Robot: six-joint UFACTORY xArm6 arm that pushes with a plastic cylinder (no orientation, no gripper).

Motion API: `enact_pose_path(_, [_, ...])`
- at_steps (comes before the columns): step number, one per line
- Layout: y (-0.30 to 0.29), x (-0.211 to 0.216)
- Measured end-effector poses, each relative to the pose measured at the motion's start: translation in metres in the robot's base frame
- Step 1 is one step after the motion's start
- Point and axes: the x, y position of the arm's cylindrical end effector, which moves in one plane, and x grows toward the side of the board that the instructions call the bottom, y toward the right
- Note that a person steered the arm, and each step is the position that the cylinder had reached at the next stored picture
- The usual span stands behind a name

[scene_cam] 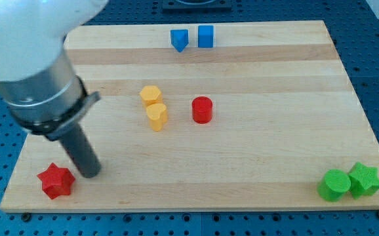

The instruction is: Move the red circle slightly down

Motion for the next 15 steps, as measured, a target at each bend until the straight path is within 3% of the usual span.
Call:
enact_pose_path(3, [-0.005, 0.0])
enact_pose_path(5, [0.143, -0.033])
enact_pose_path(7, [0.229, -0.043])
enact_pose_path(8, [0.272, -0.093])
enact_pose_path(10, [0.258, -0.162])
enact_pose_path(11, [0.224, -0.155])
enact_pose_path(15, [0.166, 0.001])
